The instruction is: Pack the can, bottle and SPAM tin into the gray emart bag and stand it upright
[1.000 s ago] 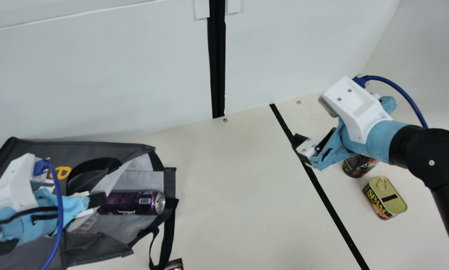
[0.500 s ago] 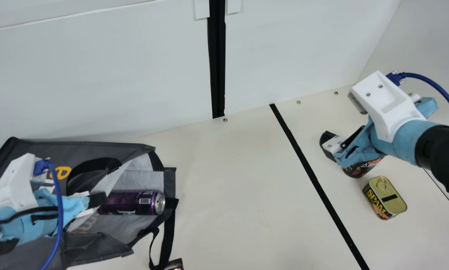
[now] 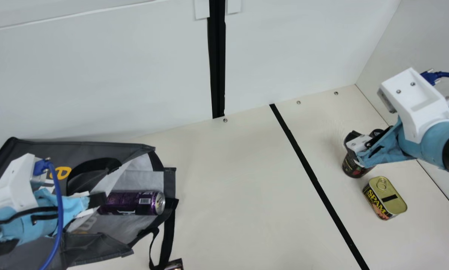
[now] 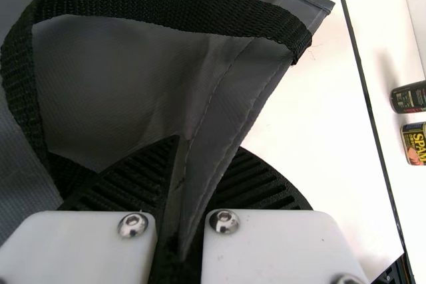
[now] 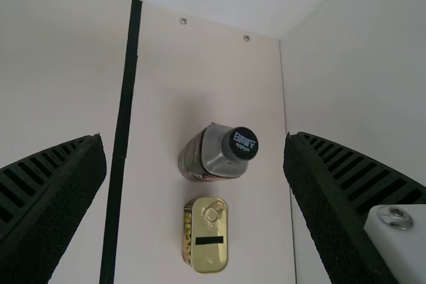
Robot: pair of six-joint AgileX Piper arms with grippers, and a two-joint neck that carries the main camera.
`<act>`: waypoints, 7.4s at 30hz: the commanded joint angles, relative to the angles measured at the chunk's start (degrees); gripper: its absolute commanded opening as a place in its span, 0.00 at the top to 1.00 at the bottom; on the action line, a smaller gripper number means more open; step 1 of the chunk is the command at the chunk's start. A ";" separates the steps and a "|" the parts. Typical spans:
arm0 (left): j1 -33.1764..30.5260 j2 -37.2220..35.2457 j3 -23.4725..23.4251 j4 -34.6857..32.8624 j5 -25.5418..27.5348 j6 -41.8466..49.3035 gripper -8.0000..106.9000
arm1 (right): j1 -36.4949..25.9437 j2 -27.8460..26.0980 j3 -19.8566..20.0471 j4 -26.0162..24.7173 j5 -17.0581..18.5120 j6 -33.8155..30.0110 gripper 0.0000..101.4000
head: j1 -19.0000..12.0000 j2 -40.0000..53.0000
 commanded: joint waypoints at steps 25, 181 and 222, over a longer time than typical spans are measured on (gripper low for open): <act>0.00 0.00 0.00 0.00 0.00 0.00 1.00 | -4.93 -2.86 -4.39 0.49 11.61 10.59 0.06 | -1.30 -0.14; 0.00 0.00 0.00 0.00 0.00 0.00 1.00 | -13.59 34.20 -13.06 9.49 5.27 -1.87 0.06 | -1.30 -0.14; 0.00 0.00 0.00 0.00 0.00 0.00 1.00 | -11.00 35.59 -19.32 12.83 8.59 -6.86 1.00 | -1.30 -0.14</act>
